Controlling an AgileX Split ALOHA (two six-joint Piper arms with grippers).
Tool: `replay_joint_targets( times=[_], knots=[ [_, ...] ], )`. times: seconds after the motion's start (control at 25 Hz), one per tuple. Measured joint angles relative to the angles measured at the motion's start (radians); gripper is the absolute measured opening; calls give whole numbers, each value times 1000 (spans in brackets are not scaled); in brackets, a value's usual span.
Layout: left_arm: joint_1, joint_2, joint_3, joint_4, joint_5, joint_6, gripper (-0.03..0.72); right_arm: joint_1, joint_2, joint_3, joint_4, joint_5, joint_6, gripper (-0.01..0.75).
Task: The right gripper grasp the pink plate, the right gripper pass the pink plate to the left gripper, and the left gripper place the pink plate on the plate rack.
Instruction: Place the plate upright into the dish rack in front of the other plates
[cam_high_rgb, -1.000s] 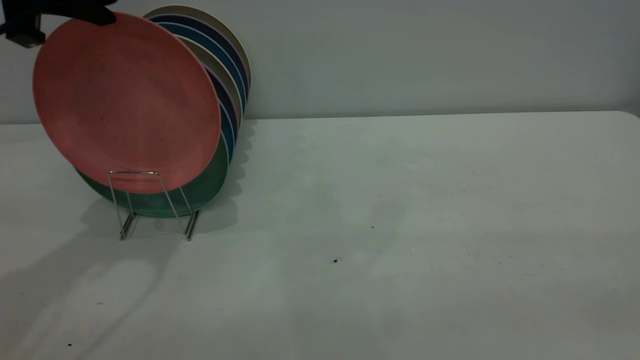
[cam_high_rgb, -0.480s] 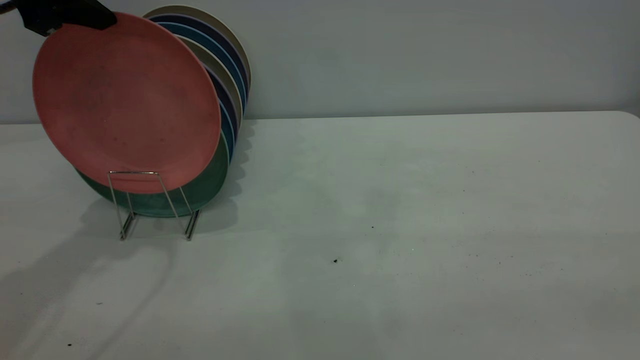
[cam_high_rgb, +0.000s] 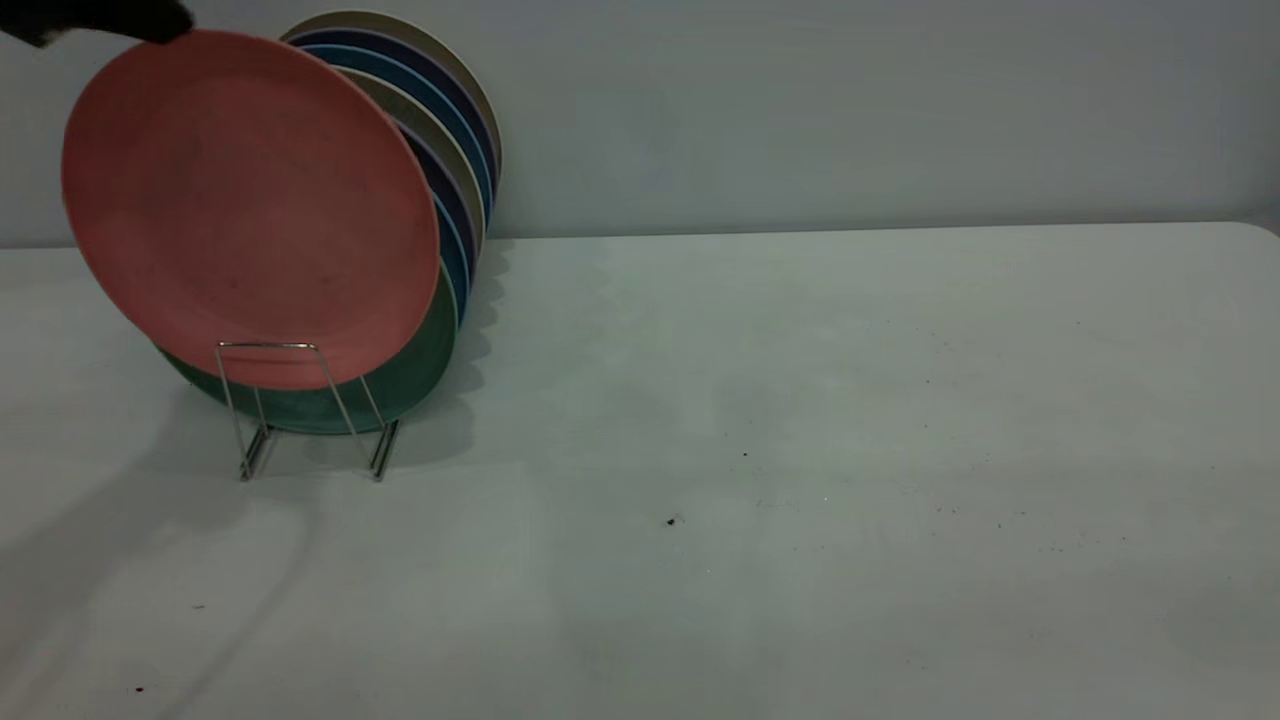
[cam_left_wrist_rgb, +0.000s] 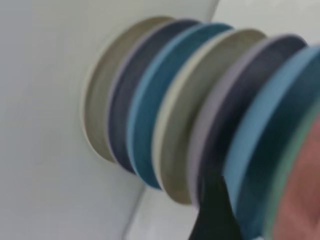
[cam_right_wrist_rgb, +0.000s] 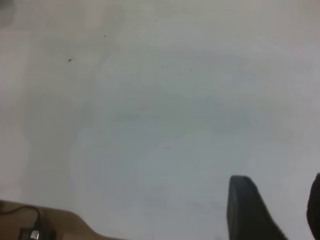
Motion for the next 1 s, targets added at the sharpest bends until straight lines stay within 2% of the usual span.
replay_joint_targets(
  times=[0.16,0.72,0.84,1.0],
  knots=[
    [42,-1,0,2,64,-9,572,0,0,0,0,0,0,312],
    [48,-135,0,2,64,-21,572,3,0,0,-2,-13,0,312],
    [48,-174,0,2,74,-99,572,61,0,0,-46,13,5,312],
    [48,-259,0,8,138,-348,572,154,0,0,-147,39,90,312]
  ],
)
